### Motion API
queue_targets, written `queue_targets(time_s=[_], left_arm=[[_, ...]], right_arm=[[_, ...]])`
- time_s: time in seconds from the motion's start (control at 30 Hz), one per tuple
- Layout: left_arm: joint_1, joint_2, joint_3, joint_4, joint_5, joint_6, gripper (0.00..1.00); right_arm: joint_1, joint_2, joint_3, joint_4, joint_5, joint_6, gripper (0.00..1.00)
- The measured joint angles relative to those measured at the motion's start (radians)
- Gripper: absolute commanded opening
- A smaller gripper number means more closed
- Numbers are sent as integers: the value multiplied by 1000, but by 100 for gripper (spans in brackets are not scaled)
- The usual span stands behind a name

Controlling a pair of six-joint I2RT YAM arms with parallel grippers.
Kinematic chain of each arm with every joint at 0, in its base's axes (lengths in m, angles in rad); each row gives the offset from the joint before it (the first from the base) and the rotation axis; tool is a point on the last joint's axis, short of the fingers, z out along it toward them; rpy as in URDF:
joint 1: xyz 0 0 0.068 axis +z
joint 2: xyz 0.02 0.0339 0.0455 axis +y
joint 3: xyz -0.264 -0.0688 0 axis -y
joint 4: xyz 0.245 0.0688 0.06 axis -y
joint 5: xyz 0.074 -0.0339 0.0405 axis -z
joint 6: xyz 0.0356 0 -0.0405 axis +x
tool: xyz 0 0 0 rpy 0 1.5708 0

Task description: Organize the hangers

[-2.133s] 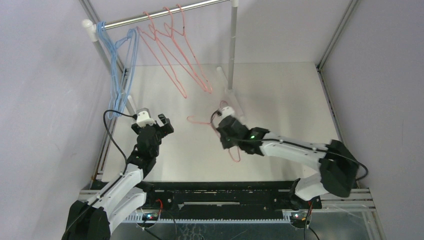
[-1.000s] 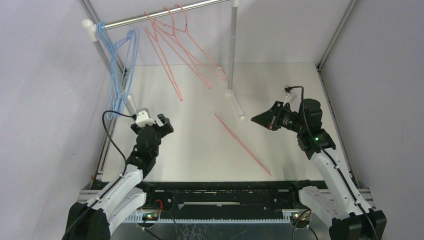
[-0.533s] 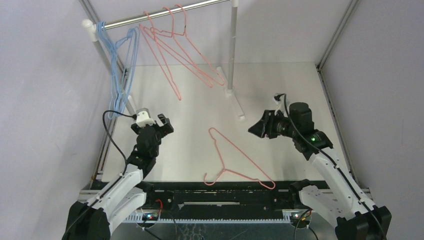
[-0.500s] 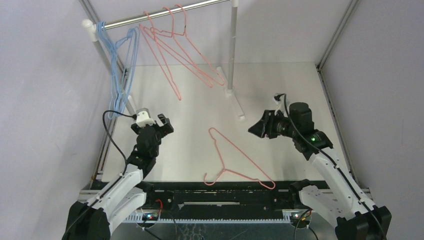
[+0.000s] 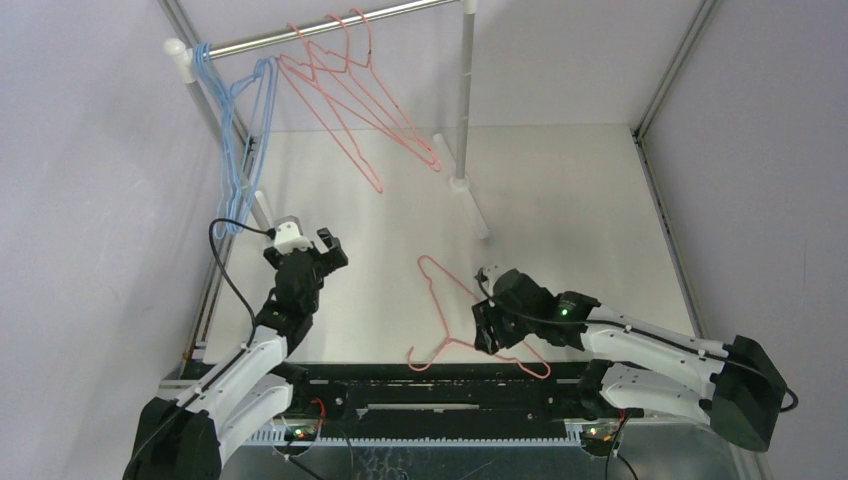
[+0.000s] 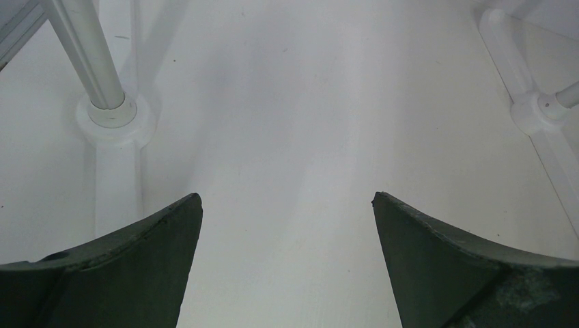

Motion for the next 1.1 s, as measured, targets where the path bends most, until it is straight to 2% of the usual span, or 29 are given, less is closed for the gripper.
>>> queue_targets(time_s=[0.17, 0.4, 0.7, 0.73, 0.83, 0.93, 1.1], left_arm=[[0, 10, 0, 7, 1, 0, 99], [0, 11, 0, 8, 0, 0, 99], [0, 12, 0, 8, 0, 0, 100], [0, 12, 0, 8, -1, 0, 100], [0, 12, 0, 8, -1, 0, 99], [0, 12, 0, 8, -1, 0, 99], [0, 12, 0, 8, -1, 0, 99]], right_arm=[[124, 74, -11, 30, 137, 30, 62], [174, 213, -11, 88, 257, 41, 62], [282, 390, 49, 121, 412, 78, 55], [296, 412, 66, 125, 429, 86, 53], [338, 478, 118, 134, 472, 116, 34], [371, 542, 167, 152, 500, 146, 0], [381, 581, 192, 186, 516, 162, 0]])
